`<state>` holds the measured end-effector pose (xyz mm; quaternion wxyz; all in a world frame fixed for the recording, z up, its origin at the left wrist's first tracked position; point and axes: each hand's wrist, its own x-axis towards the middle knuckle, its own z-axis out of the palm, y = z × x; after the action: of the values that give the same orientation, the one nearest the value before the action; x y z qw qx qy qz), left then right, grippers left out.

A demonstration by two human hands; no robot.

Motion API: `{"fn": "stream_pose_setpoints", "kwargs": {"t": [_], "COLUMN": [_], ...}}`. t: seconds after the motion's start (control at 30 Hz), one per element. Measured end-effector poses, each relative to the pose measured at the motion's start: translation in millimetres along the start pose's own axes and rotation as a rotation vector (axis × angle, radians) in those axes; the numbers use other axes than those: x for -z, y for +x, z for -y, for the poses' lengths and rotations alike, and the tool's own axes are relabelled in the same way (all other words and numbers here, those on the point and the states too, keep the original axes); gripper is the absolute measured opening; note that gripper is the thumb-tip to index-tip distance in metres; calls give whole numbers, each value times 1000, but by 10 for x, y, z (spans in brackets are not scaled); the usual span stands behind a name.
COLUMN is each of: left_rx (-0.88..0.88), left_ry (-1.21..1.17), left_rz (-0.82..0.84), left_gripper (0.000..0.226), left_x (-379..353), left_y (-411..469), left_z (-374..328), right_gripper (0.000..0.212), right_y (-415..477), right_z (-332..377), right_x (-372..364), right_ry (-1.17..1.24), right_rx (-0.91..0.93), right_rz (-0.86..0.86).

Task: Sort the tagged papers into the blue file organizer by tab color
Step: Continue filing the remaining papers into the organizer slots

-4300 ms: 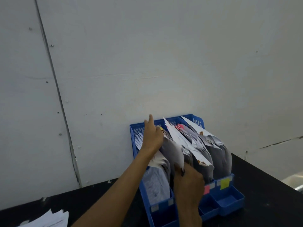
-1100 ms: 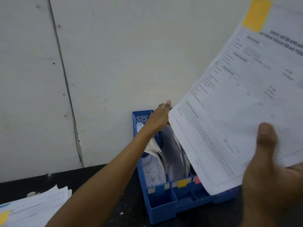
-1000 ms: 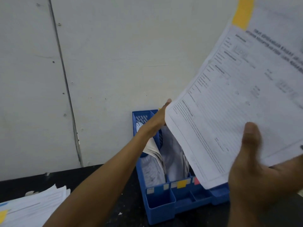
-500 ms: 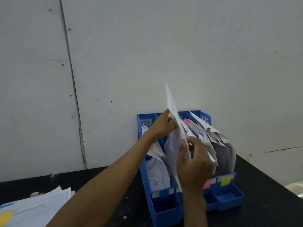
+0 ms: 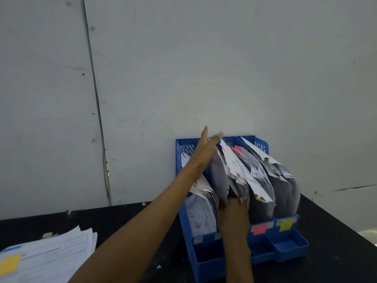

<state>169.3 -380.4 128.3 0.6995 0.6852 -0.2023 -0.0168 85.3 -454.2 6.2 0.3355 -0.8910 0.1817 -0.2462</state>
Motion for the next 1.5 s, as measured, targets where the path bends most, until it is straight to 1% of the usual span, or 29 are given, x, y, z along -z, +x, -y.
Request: {"fn": "stream_pose_setpoints", "kwargs": {"t": [0.03, 0.13, 0.23, 0.33, 0.43, 0.53, 0.63, 0.73, 0.87, 0.97, 1.0, 1.13, 1.2, 1.27, 1.33, 1.4, 1.43, 1.47, 1.5], "left_rx": [-22, -75, -95, -136, -125, -99, -93, -39, -103, -106, -133, -266, -331, -333, -267, -157, -83, 3, 102], "left_ry": [99, 394, 490, 470, 346, 251, 384, 492, 349, 317, 316, 238, 271, 335, 491, 679, 729, 769, 809], "left_rz": [-7, -9, -13, -30, -62, -30, 59, 72, 63, -9, -24, -130, -244, -337, -401, -473, -525, -585, -650], "left_gripper": [72, 67, 68, 66, 71, 79, 89, 89, 76, 94, 93, 61, 56, 52, 46, 38, 37, 36, 37], "left_x": [-2, 17, 2, -30, -71, -112, -116, -175, -271, -260, -228, 166, 545, 1006, 1534, 2102, 2318, 2532, 2763], "left_y": [-11, -21, -40, -56, -95, -112, -94, -146, -134, -110, -141, -362, -575, -855, -1234, -1722, -1944, -2189, -2467], "left_z": [26, 149, 181, 178, 75, 27, 117, 236, 315, 198, 126, -69, -36, 135, 413, 759, 932, 1066, 1165], "right_gripper": [26, 35, 33, 36, 36, 35, 34, 26, 20, 20, 21, 26, 24, 23, 21, 19, 19, 19, 19], "right_y": [-8, -12, 13, 26, 16, -12, -29, -13, 48, 56, 48, -4, -80, -186, -324, -546, -670, -850, -1099], "right_z": [-10, 22, 61, 42, 41, 112, 126, 63, 33, 72, 90, 216, 341, 498, 693, 936, 1020, 1105, 1209], "right_x": [3, 160, 403, 527, 526, 530, 538, 512, 496, 476, 473, 500, 480, 420, 298, 106, 0, -163, -373], "right_ry": [-12, 22, 69, 130, 207, 272, 321, 283, 307, 330, 338, 418, 436, 406, 378, 373, 388, 415, 452], "right_rx": [-10, -16, -57, -60, -17, 17, -5, -21, -1, 42, 47, 94, 172, 260, 334, 434, 483, 510, 503], "right_rz": [4, -88, -222, -341, -376, -412, -403, -343, -300, -271, -264, -264, -291, -312, -297, -283, -259, -188, -64]}}
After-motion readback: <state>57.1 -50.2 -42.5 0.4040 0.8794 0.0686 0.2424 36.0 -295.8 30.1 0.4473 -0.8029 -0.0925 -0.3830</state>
